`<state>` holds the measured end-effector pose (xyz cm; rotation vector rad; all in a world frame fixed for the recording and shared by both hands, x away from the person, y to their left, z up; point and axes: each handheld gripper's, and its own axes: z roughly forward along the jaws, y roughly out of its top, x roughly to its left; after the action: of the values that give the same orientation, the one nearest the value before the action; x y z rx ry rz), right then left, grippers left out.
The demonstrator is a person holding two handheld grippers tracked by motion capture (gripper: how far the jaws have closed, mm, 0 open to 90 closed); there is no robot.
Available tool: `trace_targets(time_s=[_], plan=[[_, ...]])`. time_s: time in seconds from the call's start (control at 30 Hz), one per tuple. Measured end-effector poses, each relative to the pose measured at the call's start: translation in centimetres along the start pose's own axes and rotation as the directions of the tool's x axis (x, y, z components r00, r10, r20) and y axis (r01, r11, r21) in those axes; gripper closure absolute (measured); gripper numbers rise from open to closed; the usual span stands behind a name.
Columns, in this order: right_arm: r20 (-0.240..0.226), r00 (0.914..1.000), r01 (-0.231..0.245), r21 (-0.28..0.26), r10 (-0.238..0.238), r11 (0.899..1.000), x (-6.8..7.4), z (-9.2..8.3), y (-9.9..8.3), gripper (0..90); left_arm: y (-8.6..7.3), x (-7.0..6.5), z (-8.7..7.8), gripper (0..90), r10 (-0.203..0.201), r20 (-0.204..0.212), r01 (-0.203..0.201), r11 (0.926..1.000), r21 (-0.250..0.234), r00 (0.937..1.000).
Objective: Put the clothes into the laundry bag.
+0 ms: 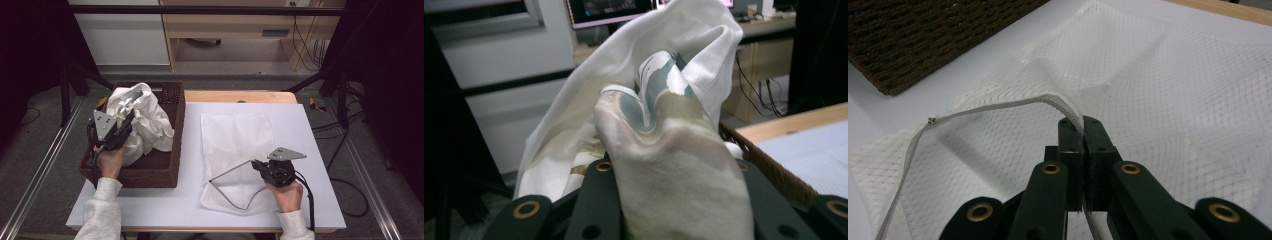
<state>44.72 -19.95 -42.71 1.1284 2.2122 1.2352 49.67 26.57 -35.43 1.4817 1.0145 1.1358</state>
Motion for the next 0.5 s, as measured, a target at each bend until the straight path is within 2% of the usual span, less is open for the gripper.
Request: trace_targets(time_s=[0.1, 0.2, 0.23, 0.33, 0.5], plan=[[-0.004, 1.0000, -0.003, -0.001, 0.003, 1.000, -0.1, 0.0, 0.0, 88.6, 1.1, 0.3, -0.8, 71.8, 0.009, -0.015, -0.010, 0.9983, -0.057, 0.9998], [-0.002, 1.0000, -0.003, 0.000, 0.003, 1.000, 0.0, -0.1, 0.0, 88.7, 2.4, 0.5, -1.7, 71.8, 0.010, -0.021, -0.012, 0.9933, -0.115, 0.9997], [-0.001, 1.0000, 0.000, -0.002, 0.000, 1.000, 0.0, 0.0, 0.1, 88.7, 2.4, 0.5, -1.7, 71.9, 0.010, -0.021, -0.012, 0.9933, -0.115, 0.9997], [0.000, 1.0000, 0.002, -0.001, -0.002, 1.000, 0.1, 0.0, 0.1, 88.8, 3.8, 0.9, -2.6, 71.9, -0.007, -0.019, 0.004, 0.9880, -0.155, 0.9998], [0.004, 1.0000, 0.005, -0.005, -0.005, 1.000, -0.1, 0.0, 0.0, 88.8, 5.6, 1.6, -3.7, 72.0, -0.030, -0.017, 0.026, 0.9764, -0.214, 0.9994]])
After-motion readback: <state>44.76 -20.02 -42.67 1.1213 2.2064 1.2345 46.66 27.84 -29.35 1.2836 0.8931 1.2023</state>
